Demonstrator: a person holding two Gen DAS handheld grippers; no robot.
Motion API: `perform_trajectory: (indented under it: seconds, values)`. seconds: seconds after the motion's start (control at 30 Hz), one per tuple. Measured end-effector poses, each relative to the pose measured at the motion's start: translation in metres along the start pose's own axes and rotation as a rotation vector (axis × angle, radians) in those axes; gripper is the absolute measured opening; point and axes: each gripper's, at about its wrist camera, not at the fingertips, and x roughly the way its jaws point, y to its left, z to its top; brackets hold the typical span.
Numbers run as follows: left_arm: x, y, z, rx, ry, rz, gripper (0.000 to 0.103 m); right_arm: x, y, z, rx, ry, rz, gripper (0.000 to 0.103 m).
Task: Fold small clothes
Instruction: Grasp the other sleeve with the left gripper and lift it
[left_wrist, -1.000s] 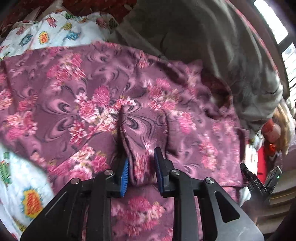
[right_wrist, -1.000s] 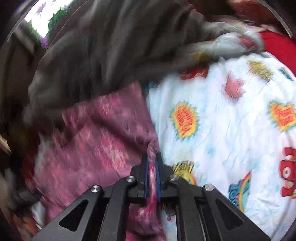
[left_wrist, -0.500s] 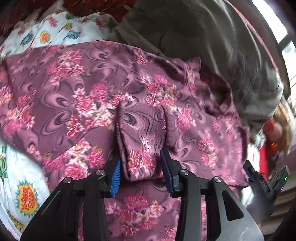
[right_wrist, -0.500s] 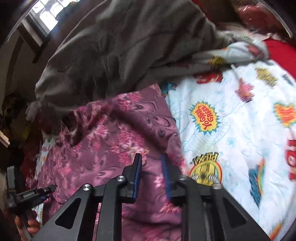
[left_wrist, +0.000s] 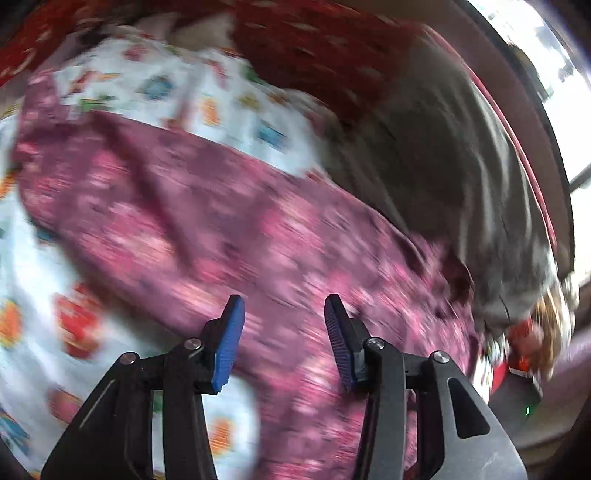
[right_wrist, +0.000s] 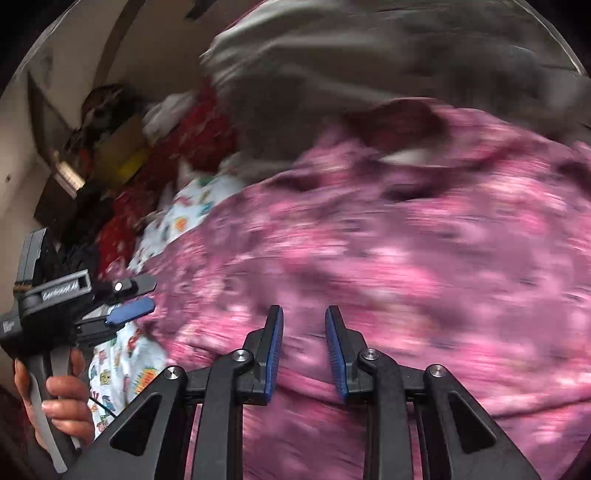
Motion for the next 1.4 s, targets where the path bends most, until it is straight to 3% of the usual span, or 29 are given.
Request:
perform_trajectory:
  seconds: [0.1, 0.2, 0.43, 0.57, 0.83, 0.87, 0.9, 0.93, 1.13, 1.4]
  values:
    - [-0.010, 0.041, 0.020, -0.060, -0.033, 0.064, 0.043, 0.012, 0.021, -0.014, -0.095, 0.024, -0.033, 0.033]
    - [-0.021, 0.094, 0.043, -0.142, -0.062, 0.138, 0.043, 0.012, 0.027, -0.024, -0.165, -0.038, -0.087, 0.034]
    - [-0.034, 0.172, 0.070, -0.319, -0.137, 0.245, 0.043, 0.010, 0.020, -0.024, -0.128, -0.062, -0.040, 0.034]
    - [-0.029, 0.189, 0.083, -0.348, -0.159, 0.304, 0.049, 0.010, 0.018, -0.025, -0.118, -0.069, -0.022, 0.034]
    - [-0.002, 0.188, 0.108, -0.340, -0.174, 0.301, 0.049, 0.009, 0.009, -0.025, -0.088, -0.076, 0.020, 0.034]
    - [-0.001, 0.188, 0.110, -0.350, -0.176, 0.284, 0.042, 0.009, 0.009, -0.025, -0.085, -0.077, 0.023, 0.034]
    - [-0.001, 0.188, 0.110, -0.359, -0.175, 0.262, 0.019, 0.009, 0.008, -0.025, -0.084, -0.077, 0.026, 0.034]
    - [-0.002, 0.189, 0.110, -0.371, -0.165, 0.206, 0.009, 0.009, 0.008, -0.025, -0.082, -0.077, 0.028, 0.034]
    - [-0.023, 0.155, 0.102, -0.306, -0.186, 0.110, 0.009, 0.010, 0.007, -0.025, -0.074, -0.076, 0.035, 0.034]
    - [-0.041, 0.054, 0.076, -0.125, -0.173, 0.003, 0.009, 0.006, 0.018, -0.019, -0.117, -0.035, -0.036, 0.034]
